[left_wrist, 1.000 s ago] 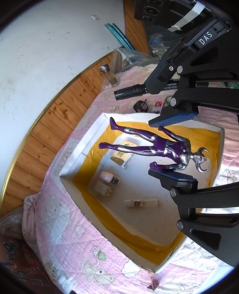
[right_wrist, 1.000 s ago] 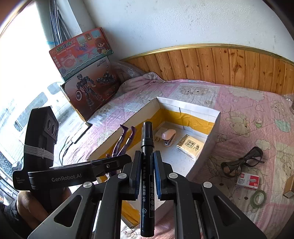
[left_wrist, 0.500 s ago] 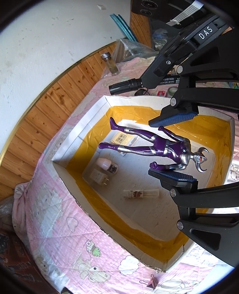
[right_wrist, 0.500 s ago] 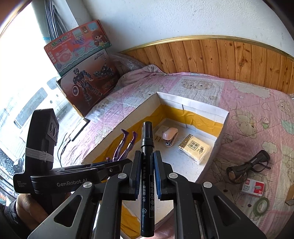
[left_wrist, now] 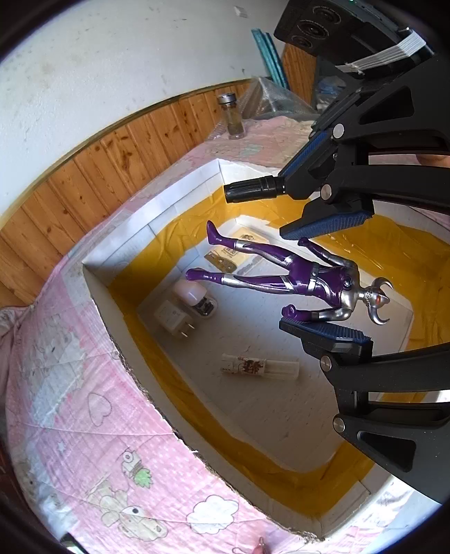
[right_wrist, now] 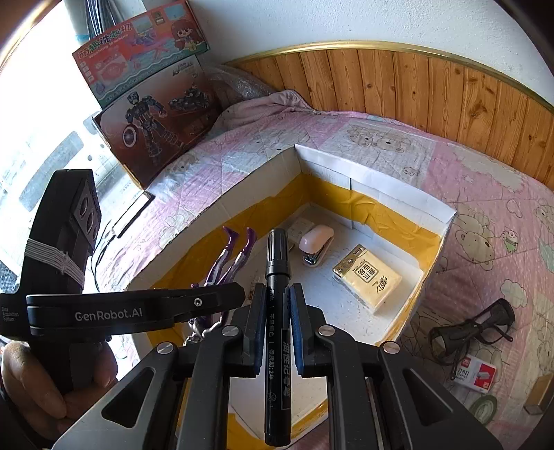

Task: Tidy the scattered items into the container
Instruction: 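Carry the figure and marker with both grippers over the white box, then lower both grippers into the box and open them, releasing figure and marker, then withdraw both grippers from the box toward the staples box and tape, then grasp the red-and-white staples box with the left gripper while the right gripper approaches the green tape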

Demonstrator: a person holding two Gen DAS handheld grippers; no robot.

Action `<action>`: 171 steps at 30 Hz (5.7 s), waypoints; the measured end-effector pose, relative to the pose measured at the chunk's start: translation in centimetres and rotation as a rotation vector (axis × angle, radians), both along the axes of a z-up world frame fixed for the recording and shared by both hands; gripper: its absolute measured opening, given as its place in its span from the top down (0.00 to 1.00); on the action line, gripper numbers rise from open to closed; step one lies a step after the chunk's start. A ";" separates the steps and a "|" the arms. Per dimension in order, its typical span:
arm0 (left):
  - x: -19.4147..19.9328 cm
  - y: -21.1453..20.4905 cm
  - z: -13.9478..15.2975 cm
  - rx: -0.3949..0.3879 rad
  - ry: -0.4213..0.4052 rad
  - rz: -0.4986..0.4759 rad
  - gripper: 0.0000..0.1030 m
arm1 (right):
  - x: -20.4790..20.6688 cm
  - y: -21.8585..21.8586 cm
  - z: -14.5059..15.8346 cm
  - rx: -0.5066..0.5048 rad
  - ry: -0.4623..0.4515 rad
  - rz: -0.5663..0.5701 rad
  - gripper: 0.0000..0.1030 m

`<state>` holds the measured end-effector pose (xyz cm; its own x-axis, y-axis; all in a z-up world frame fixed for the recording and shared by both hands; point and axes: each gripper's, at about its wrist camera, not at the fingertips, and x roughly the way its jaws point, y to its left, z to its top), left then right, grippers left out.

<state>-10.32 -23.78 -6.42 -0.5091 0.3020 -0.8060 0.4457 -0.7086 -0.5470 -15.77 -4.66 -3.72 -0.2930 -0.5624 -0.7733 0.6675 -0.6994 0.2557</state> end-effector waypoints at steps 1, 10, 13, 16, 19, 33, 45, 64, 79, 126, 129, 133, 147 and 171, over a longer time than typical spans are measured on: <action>-0.1 -0.2 -0.3 0.017 -0.009 0.010 0.54 | -0.2 -0.2 -0.1 0.009 -0.001 0.003 0.86; -0.9 -1.0 -2.2 0.113 -0.080 0.120 0.54 | -1.8 -2.3 -1.7 0.095 -0.025 0.082 0.86; -1.3 -1.1 -2.7 0.140 -0.098 0.140 0.54 | -2.5 -2.9 -2.4 0.136 -0.025 0.111 0.86; -1.5 -1.1 -3.3 0.154 -0.117 0.164 0.54 | -3.1 -3.5 -3.0 0.175 -0.028 0.144 0.86; -1.6 -1.2 -4.1 0.195 -0.136 0.209 0.54 | -3.7 -4.0 -3.8 0.217 -0.027 0.180 0.86; -2.2 -1.3 -6.6 0.233 -0.157 0.415 0.54 | -5.3 -5.5 -7.5 0.402 -0.033 0.333 0.86; -3.0 -0.9 -7.9 0.235 -0.199 0.447 0.51 | -6.3 -5.0 -7.4 0.392 -0.053 0.318 0.81; -1.0 -0.7 -4.1 0.079 -0.139 0.414 0.46 | -3.3 -2.3 -4.1 0.277 -0.029 0.268 0.79; 2.5 2.8 1.6 -0.292 -0.043 0.312 0.46 | -0.6 0.6 -0.7 0.125 0.021 0.205 0.72; -5.0 24.9 -4.3 -0.368 0.068 -0.386 0.46 | 0.8 26.8 -10.7 -0.102 -0.057 -0.512 0.50; -6.8 25.6 -5.8 -0.349 0.048 -0.414 0.46 | 0.0 26.4 -11.6 -0.053 -0.047 -0.489 0.50; -9.1 25.3 -8.0 -0.346 0.007 -0.393 0.46 | -0.8 26.4 -12.6 -0.003 -0.030 -0.479 0.50; -10.6 28.9 -6.6 -0.389 0.122 -0.553 0.45 | -1.4 31.2 -12.1 0.117 0.025 -0.541 0.59; -14.8 29.3 -9.2 -0.552 0.082 -0.585 0.63 | -2.5 28.9 -13.4 0.116 0.019 -0.425 0.85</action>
